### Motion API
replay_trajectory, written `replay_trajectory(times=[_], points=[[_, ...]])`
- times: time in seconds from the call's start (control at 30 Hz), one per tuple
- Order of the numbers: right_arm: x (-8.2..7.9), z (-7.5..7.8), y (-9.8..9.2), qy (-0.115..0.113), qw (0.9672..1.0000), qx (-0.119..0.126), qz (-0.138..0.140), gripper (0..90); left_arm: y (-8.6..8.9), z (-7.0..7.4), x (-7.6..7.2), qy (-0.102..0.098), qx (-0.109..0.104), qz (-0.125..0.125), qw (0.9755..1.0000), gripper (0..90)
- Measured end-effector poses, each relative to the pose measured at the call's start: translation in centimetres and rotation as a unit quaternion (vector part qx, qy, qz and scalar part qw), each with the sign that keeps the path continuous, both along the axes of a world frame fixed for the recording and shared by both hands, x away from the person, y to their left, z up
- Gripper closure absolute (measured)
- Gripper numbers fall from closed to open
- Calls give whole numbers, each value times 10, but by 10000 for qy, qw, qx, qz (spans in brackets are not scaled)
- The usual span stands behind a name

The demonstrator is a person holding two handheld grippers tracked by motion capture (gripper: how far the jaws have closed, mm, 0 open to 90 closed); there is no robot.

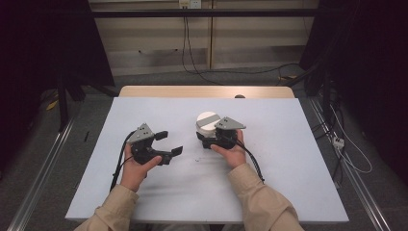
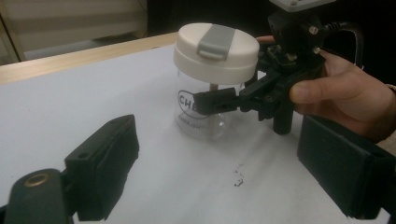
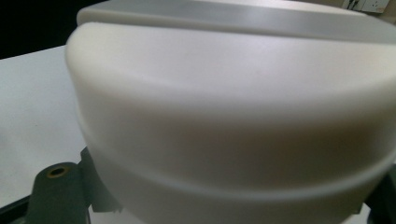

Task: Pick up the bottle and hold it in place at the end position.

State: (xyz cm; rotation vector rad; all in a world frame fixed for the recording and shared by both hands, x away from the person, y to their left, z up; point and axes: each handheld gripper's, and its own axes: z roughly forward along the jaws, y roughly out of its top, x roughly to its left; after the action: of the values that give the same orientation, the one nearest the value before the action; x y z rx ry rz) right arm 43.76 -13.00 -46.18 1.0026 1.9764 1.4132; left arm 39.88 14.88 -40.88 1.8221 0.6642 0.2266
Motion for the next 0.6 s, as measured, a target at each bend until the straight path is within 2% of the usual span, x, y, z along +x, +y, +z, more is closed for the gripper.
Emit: replay_trajectory(times=[0.13,0.3,0.43,0.6], points=[[0,0,0,10,10000,2,-1,187,-5,1,5,49,65,20,10000,174],[0,0,0,10,10000,-1,1,187,-9,1,13,159,2,47,9999,304],[0,0,0,6,10000,6,3,187,-12,2,19,198,110,22,9997,363],[0,0,0,10,10000,-1,5,187,-18,3,24,273,135,-51,9995,443]])
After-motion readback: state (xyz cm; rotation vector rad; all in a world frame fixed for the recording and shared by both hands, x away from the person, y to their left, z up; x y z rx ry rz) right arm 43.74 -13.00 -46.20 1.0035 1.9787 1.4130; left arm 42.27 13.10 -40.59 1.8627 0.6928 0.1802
